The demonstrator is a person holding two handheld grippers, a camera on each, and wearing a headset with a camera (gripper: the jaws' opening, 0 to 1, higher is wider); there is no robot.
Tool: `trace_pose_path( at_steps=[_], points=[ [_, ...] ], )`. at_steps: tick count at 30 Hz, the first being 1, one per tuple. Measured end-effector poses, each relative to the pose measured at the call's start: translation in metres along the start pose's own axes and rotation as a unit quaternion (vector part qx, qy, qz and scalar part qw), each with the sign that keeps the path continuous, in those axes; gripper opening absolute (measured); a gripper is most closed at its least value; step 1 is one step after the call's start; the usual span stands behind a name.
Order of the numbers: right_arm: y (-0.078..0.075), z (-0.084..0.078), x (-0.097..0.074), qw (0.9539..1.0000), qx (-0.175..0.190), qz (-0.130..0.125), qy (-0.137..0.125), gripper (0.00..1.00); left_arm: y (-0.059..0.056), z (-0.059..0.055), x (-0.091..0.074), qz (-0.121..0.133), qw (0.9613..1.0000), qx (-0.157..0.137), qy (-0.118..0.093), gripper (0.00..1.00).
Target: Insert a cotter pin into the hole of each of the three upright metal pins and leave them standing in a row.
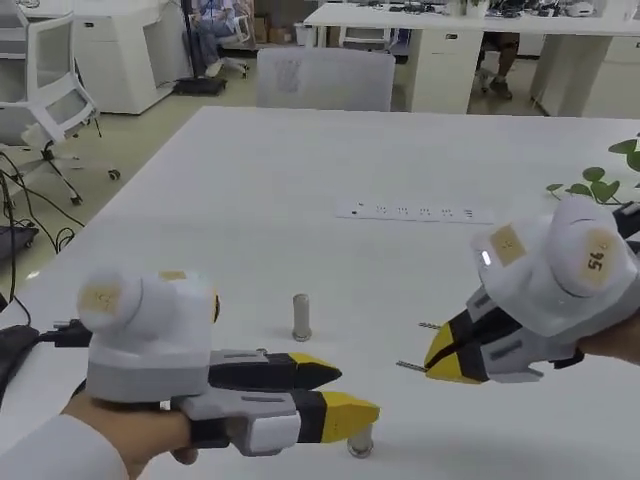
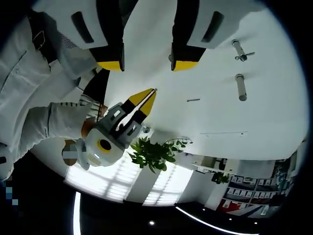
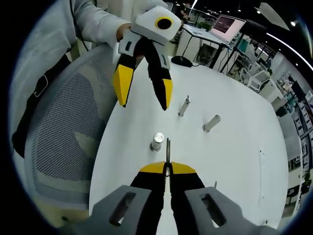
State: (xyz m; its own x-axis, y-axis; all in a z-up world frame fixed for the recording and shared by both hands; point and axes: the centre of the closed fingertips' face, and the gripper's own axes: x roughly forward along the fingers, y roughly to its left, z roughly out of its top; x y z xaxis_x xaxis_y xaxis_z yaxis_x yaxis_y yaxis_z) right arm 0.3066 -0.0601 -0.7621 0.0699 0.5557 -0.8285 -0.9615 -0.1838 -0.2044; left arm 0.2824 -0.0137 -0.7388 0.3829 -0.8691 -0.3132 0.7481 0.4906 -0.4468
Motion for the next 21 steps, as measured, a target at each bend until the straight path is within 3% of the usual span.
trace_pose_path(
  at_steps=[5, 10, 14, 21],
  points=[
    [0.015, 0.013, 0.004, 0.9999, -0.011, 0.003, -0.002, 0.04, -0.006, -0.006, -0.002, 0.002, 1.0000, -0.006, 0.006, 0.32],
    [0.030, 0.025, 0.007, 0.9994, -0.035, 0.004, 0.003, 0.04, -0.013, -0.010, -0.004, 0.007, 0.9994, -0.034, 0.007, 0.28],
    [0.034, 0.031, 0.008, 0.9989, -0.046, 0.005, 0.004, 0.04, -0.016, -0.015, -0.003, 0.006, 0.9988, -0.047, 0.015, 0.22],
    [0.035, 0.034, 0.009, 0.9978, -0.065, 0.005, 0.002, 0.04, -0.016, -0.012, 0.005, 0.003, 0.9975, -0.069, 0.015, 0.16]
  ],
)
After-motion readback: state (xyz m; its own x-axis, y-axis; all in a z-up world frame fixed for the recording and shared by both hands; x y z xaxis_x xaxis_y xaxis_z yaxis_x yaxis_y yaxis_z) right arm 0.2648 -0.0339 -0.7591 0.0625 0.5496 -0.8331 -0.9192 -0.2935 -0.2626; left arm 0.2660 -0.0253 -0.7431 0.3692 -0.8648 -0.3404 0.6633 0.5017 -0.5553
